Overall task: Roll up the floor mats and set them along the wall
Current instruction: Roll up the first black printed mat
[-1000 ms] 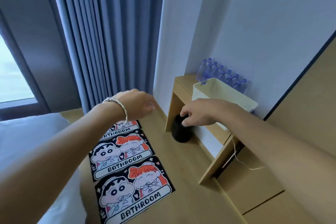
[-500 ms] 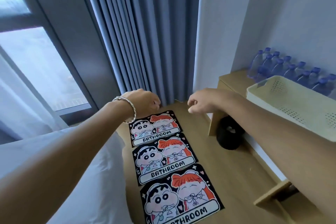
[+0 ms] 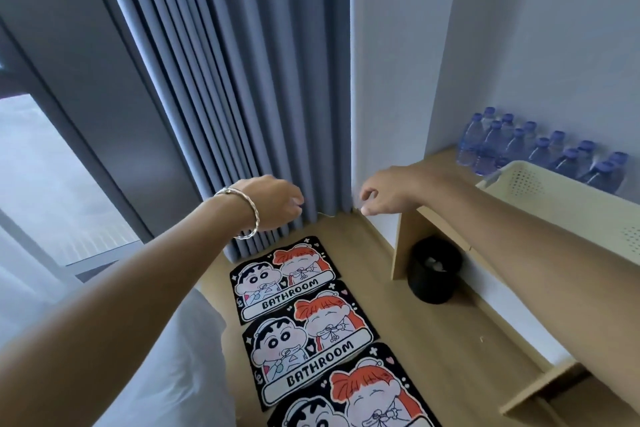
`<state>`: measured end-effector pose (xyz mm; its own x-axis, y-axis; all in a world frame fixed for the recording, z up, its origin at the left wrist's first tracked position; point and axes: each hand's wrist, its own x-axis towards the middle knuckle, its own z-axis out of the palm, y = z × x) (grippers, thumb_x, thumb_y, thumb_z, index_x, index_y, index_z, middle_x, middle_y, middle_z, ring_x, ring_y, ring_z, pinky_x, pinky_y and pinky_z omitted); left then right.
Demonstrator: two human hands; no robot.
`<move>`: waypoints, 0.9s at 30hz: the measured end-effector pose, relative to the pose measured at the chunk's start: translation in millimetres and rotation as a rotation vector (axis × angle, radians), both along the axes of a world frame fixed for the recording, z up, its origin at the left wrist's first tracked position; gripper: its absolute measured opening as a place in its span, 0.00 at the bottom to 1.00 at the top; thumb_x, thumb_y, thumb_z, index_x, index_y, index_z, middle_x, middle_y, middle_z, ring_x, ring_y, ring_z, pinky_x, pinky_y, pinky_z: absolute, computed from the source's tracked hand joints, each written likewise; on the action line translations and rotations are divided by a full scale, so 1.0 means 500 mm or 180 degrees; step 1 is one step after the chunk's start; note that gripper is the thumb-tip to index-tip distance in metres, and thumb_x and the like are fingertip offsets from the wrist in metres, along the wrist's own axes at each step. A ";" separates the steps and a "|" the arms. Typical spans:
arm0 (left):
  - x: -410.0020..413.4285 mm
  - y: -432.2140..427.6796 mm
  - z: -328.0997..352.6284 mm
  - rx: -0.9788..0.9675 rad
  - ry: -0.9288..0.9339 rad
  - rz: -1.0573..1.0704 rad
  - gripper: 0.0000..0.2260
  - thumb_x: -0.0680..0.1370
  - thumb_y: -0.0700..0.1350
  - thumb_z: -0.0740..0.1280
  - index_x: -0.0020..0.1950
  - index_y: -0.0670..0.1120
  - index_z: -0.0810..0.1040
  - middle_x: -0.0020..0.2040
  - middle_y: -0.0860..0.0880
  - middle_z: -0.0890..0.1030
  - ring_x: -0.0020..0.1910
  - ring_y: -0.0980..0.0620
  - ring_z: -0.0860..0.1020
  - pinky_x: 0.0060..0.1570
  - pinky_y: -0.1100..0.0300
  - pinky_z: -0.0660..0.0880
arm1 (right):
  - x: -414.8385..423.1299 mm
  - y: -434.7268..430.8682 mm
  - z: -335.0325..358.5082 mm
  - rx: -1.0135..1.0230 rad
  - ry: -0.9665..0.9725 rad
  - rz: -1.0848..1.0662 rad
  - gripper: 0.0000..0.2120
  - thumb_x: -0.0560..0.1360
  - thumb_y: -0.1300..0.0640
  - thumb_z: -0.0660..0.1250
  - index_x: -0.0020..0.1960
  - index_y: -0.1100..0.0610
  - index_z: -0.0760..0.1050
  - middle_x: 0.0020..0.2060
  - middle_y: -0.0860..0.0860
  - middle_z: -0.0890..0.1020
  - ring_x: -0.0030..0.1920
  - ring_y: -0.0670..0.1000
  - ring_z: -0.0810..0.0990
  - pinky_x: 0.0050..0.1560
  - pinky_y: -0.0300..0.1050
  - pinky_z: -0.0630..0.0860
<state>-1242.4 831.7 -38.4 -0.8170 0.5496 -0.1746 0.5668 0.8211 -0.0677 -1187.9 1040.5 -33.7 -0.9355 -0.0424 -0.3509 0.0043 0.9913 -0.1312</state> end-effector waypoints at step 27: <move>-0.086 0.055 -0.825 -0.0952 -0.1627 -0.1812 0.15 0.80 0.50 0.56 0.65 0.56 0.72 0.62 0.53 0.77 0.61 0.49 0.75 0.56 0.53 0.72 | 0.136 -0.104 -0.835 -0.0848 -0.1574 -0.2180 0.17 0.79 0.51 0.57 0.65 0.54 0.73 0.62 0.53 0.77 0.61 0.55 0.74 0.57 0.47 0.73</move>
